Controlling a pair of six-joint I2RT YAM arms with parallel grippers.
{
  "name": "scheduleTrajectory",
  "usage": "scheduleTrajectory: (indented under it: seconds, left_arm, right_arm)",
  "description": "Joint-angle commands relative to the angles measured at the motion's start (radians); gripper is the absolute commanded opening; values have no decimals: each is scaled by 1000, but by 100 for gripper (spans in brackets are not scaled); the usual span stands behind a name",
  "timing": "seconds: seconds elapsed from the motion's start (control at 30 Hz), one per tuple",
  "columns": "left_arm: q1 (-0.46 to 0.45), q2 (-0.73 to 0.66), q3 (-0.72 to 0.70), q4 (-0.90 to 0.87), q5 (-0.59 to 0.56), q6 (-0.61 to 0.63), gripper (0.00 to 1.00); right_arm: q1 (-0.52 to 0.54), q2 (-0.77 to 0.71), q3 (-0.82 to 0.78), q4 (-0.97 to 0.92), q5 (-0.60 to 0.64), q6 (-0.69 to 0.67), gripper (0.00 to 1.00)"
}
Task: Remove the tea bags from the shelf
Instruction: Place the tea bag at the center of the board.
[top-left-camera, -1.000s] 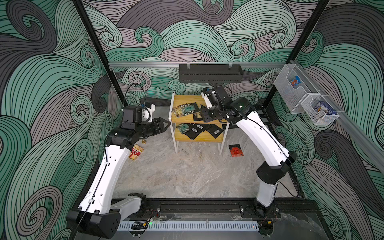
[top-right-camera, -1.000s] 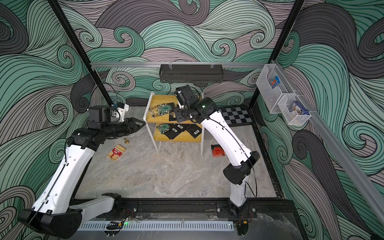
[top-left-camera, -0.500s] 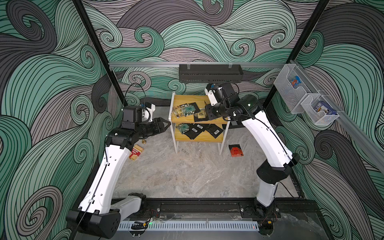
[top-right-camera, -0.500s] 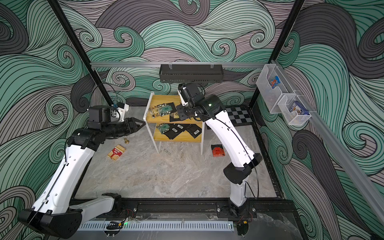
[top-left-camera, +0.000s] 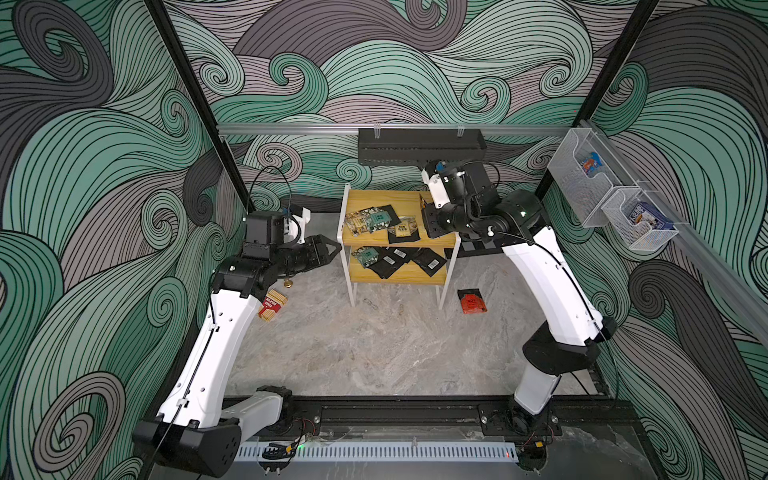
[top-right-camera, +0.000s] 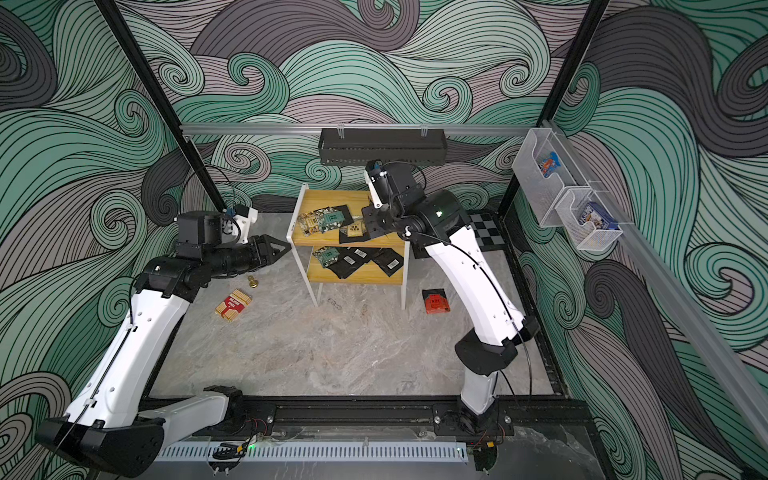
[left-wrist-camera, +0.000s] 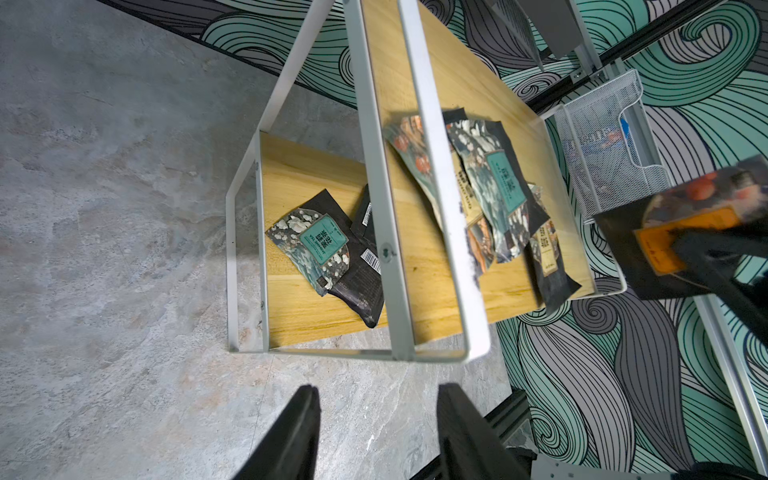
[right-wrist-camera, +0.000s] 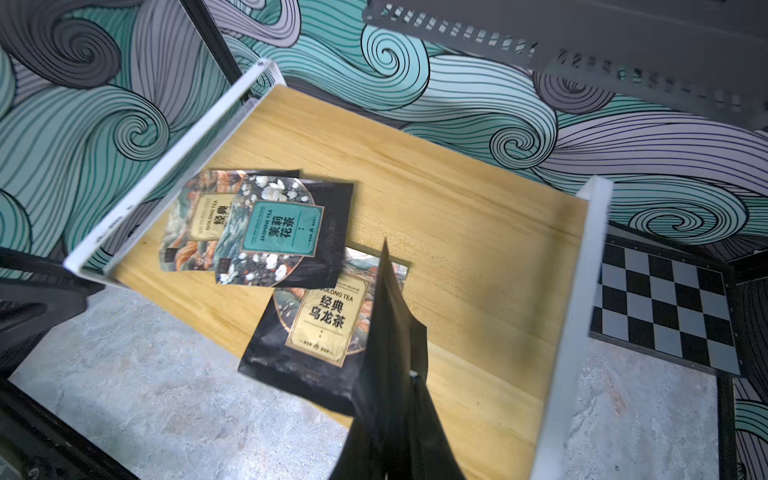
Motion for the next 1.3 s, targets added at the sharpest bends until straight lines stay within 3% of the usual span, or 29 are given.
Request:
scheduleTrajectory:
  seconds: [0.0, 0.3, 0.43, 0.77, 0.97, 1.27]
  left_arm:
    - [-8, -15, 31, -14, -2, 11, 49]
    - [-8, -21, 25, -20, 1, 11, 49]
    - [-8, -30, 14, -30, 0, 18, 49]
    - [-8, -40, -18, -27, 1, 8, 49]
    - [-8, -48, -36, -20, 1, 8, 49]
    - [-8, -62, -64, -14, -4, 12, 49]
  right_arm:
    - [-5, -85, -45, -8, -9, 19, 11]
    - [-6, -341, -322, 38, -90, 87, 13]
    - [-44, -515, -572, 96, -119, 156, 14]
    - [-274, -882, -1247, 286, -306, 343, 14]
    - [-386, -951, -1545, 440, -421, 416, 14]
    - [-508, -915, -1816, 687, -533, 477, 14]
